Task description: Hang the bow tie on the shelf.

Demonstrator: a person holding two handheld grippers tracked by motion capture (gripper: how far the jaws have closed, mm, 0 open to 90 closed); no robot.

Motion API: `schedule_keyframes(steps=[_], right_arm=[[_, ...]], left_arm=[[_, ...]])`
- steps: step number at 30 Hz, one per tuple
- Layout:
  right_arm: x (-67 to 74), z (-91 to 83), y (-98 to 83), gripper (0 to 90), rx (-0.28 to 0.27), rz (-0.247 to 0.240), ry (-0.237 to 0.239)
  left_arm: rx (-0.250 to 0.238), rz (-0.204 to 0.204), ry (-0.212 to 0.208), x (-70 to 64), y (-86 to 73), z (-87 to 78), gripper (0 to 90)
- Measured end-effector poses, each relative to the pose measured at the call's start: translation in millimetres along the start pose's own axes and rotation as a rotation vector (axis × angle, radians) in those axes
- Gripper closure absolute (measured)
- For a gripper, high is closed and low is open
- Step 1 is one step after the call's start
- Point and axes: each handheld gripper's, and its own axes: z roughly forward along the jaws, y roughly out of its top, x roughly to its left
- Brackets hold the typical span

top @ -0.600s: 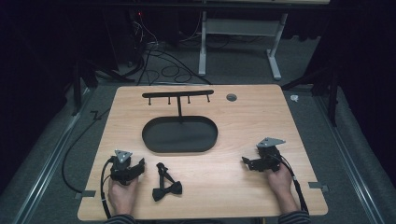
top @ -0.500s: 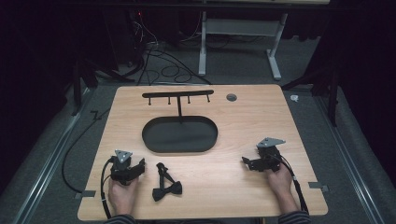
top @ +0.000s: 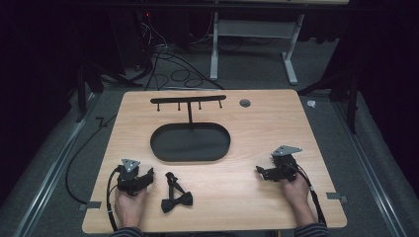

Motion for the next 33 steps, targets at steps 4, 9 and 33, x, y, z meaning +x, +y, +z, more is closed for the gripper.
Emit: schedule_keyframes(steps=[4,9,33], right_arm=[[0.1,0.0,0.0,14.3,0.0,0.001,0.0],[0.2,0.1,-0.1,14.3,-0.002,0.003,0.0],[0.2,0.1,0.0,14.3,-0.001,0.003,-0.001]], left_arm=[[0.0,0.0,0.0,0.0,0.0,0.0,36.8],[0.0,0.001,-0.001,0.0,0.0,-0.1,36.9],[-0.015,0.025,-0.082,-6.6,9.1,-26.1,37.5]])
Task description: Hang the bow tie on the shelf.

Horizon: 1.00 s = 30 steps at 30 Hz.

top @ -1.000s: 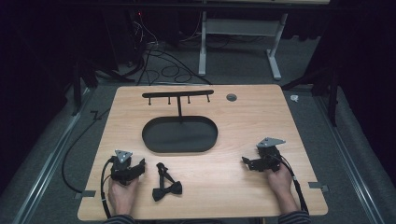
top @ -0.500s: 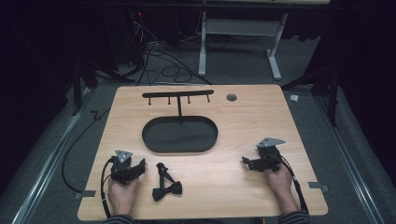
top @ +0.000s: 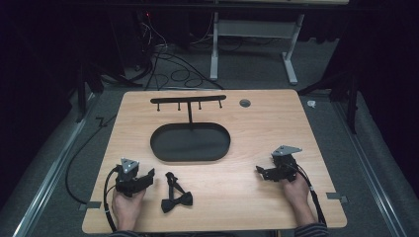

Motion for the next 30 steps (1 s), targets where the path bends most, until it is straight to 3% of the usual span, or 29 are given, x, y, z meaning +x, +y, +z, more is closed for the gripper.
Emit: schedule_keyframes(steps=[5,17,26,30], right_arm=[[0.1,0.2,-0.1,14.3,-0.002,0.001,0.0],[0.1,0.2,-0.1,14.3,-0.002,0.001,0.0],[-0.1,0.0,0.0,14.3,-0.001,-0.002,0.0],[0.0,0.0,0.0,14.3,0.0,0.0,0.0]], left_arm=[[-0.025,-0.02,-0.048,-8.4,1.1,-10.0,38.1],[0.026,0.018,-0.13,-38.1,-6.2,-12.9,38.0],[0.058,0.022,-0.143,-49.4,-10.1,-4.7,37.9],[0.081,0.053,-0.13,-54.6,-10.8,3.0,38.4]])
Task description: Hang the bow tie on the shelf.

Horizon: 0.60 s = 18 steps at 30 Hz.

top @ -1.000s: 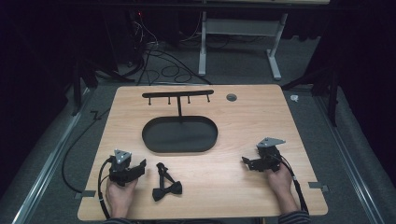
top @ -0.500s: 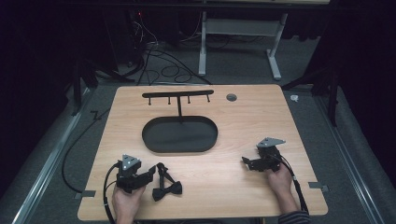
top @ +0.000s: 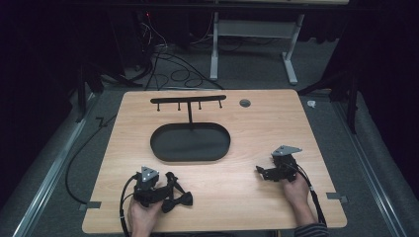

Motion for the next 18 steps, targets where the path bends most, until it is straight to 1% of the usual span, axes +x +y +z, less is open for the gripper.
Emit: schedule_keyframes(steps=[1,2,3,4,6,7,8,9,11,13,14,18], right_arm=[[0.0,0.0,0.0,14.3,0.0,0.0,0.0],[-0.1,-0.1,0.0,14.3,0.002,0.0,0.001],[-0.1,-0.1,0.0,14.3,0.002,0.0,0.001],[0.0,0.0,0.0,14.3,0.0,0.0,0.0],[-0.2,0.1,0.0,14.3,-0.001,-0.002,0.0],[0.0,0.0,0.0,14.3,0.0,0.0,0.0],[0.0,0.0,0.0,14.3,0.0,0.0,0.0],[0.0,0.0,0.0,14.3,0.0,0.0,0.0],[-0.1,0.0,0.0,14.3,0.0,-0.002,0.0],[-0.1,0.0,0.0,14.3,0.0,-0.002,0.0],[0.0,0.0,0.0,14.3,0.001,0.0,0.0],[-0.2,0.1,0.0,14.4,-0.001,-0.002,0.0]], left_arm=[[0.0,0.0,0.0,0.0,0.0,0.0,38.8],[0.007,0.017,0.016,-2.1,0.3,3.9,39.5],[0.007,0.017,0.016,-2.1,0.3,3.9,40.5],[0.017,0.035,0.032,-4.0,0.4,7.3,41.5],[0.031,0.051,0.043,-5.5,0.1,10.1,43.8],[0.027,0.064,0.056,-6.7,-0.5,11.0,45.0],[0.027,0.064,0.056,-6.7,-0.5,11.0,46.5],[0.025,0.072,0.059,-7.3,-0.5,11.1,48.9],[0.027,0.084,0.048,-8.7,0.2,10.7,54.8],[0.031,0.103,0.031,-10.6,0.7,10.4,64.9],[0.033,0.109,0.024,-11.5,1.0,10.4,68.5],[0.03,0.115,0.015,-12.4,1.2,11.0,81.8]])
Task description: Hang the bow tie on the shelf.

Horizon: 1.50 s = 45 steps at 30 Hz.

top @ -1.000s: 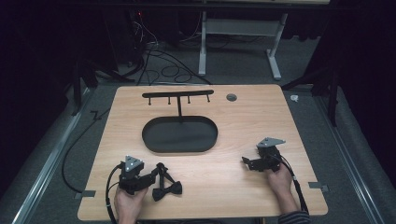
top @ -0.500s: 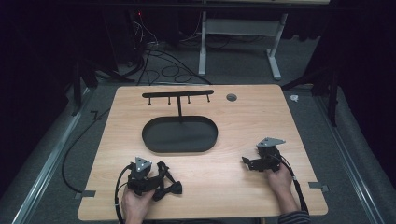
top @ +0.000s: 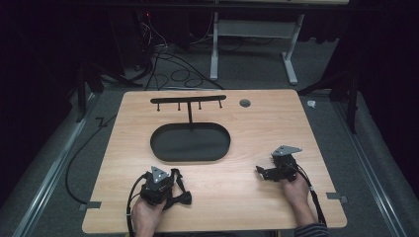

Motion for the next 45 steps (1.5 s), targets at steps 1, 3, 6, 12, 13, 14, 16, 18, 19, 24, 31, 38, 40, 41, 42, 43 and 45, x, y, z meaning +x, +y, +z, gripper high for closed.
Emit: schedule_keyframes(steps=[1,3,6,12,13,14,16,18,19,24,31,38,40,41,42,43,45], right_arm=[[0.0,-0.2,0.0,14.3,0.002,0.0,0.001],[-0.1,-0.1,0.1,14.3,0.002,0.0,0.001],[0.2,-0.1,0.0,14.3,0.001,0.002,0.0],[0.2,-0.1,0.0,14.3,0.001,0.002,0.0],[0.2,-0.1,0.0,14.3,0.001,0.002,0.0],[0.0,0.0,0.0,14.3,0.0,0.0,0.0],[-0.1,-0.2,0.1,14.3,0.002,-0.001,0.001],[0.0,0.0,0.0,14.3,0.0,0.0,0.0],[0.0,0.0,0.0,14.3,0.0,0.0,0.0],[0.0,0.0,0.0,14.3,0.0,0.001,0.0],[0.0,0.0,0.0,14.3,0.001,0.001,0.0],[0.1,-0.1,0.0,14.3,0.001,0.002,0.0],[0.2,-0.1,0.0,14.3,0.001,0.003,0.0],[0.2,-0.1,0.0,14.3,0.001,0.003,0.0],[0.0,0.0,0.0,14.3,0.0,0.0,0.0],[0.0,0.0,0.0,14.3,0.0,0.0,0.0],[0.0,-0.1,0.0,14.3,0.001,0.001,0.0]], left_arm=[[0.002,-0.002,-0.002,0.6,0.2,0.0,84.8],[0.002,-0.007,-0.005,1.3,0.4,0.1,87.5],[0.002,-0.001,-0.008,0.9,0.5,0.3,88.3],[-0.013,-0.019,-0.036,4.1,0.4,-1.2,89.0],[-0.018,-0.024,-0.041,4.8,0.8,-2.6,89.0],[-0.025,-0.027,-0.045,5.6,1.3,-4.0,89.1],[-0.028,-0.029,-0.052,6.3,2.0,-5.7,89.1],[-0.045,-0.025,-0.061,7.1,5.4,-11.5,89.1],[-0.045,-0.025,-0.061,7.1,5.4,-11.5,89.1],[-0.096,-0.028,-0.082,7.2,15.2,-22.9,89.1],[-0.126,0.001,-0.085,4.6,27.3,-33.7,89.1],[-0.152,0.003,-0.098,8.0,36.1,-42.1,89.1],[-0.167,-0.002,-0.106,9.2,40.0,-44.6,89.1],[-0.175,0.0,-0.106,9.4,41.5,-45.3,89.1],[-0.175,0.004,-0.107,9.5,43.3,-46.5,89.1],[-0.175,0.004,-0.107,9.5,43.3,-46.5,89.1],[-0.187,0.013,-0.106,10.1,49.1,-48.7,89.1]])
